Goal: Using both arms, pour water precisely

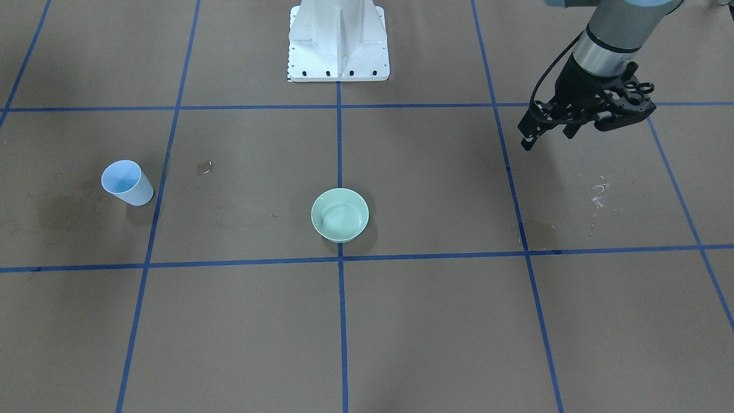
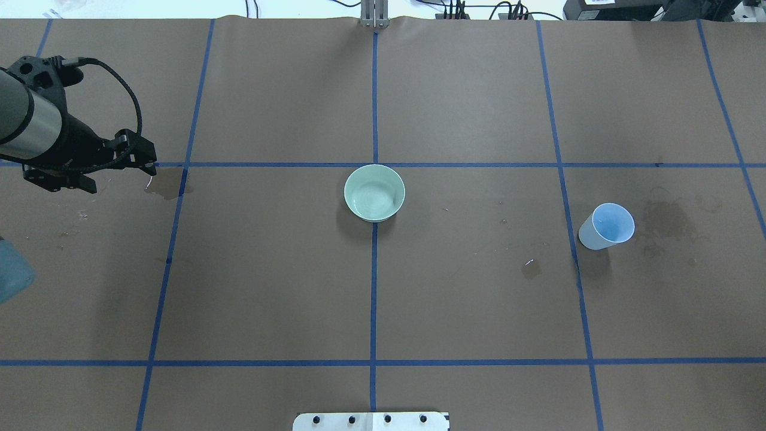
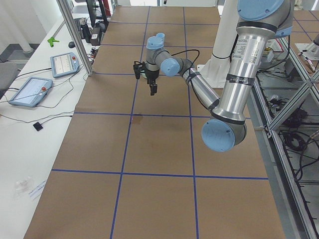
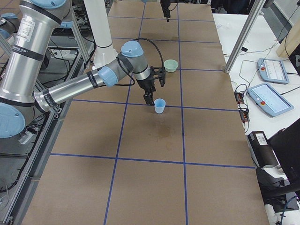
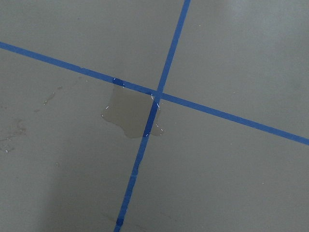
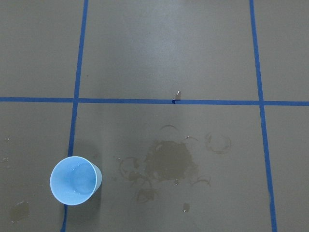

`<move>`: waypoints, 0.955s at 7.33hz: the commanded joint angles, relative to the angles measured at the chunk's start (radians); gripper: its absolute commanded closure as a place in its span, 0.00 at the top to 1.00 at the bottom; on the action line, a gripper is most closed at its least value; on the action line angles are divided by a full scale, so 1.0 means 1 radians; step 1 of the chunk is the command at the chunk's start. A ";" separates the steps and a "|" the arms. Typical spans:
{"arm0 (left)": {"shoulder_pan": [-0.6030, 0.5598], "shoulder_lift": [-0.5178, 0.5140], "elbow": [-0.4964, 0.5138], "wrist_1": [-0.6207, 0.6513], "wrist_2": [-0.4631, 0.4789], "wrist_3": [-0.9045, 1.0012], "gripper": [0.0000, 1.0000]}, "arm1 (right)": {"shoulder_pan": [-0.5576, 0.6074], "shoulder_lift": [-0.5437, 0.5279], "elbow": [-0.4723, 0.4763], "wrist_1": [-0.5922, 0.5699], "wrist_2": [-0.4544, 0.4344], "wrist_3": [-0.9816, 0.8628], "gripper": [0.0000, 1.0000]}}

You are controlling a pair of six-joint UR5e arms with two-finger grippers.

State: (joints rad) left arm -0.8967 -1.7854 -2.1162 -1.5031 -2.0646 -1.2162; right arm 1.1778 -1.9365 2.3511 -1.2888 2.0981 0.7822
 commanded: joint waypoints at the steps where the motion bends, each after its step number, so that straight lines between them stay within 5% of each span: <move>1: -0.022 0.023 -0.001 -0.002 0.000 0.006 1.00 | -0.158 -0.044 0.007 0.135 -0.144 0.184 1.00; 5: -0.077 0.084 0.001 -0.003 -0.008 0.161 1.00 | -0.757 -0.079 0.007 0.181 -0.780 0.631 1.00; 7: -0.076 0.086 0.005 -0.003 -0.008 0.162 1.00 | -0.921 -0.088 -0.002 0.174 -0.933 0.732 1.00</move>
State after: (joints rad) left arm -0.9723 -1.7026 -2.1140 -1.5063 -2.0729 -1.0581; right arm 0.3619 -2.0185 2.3560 -1.1107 1.2635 1.4474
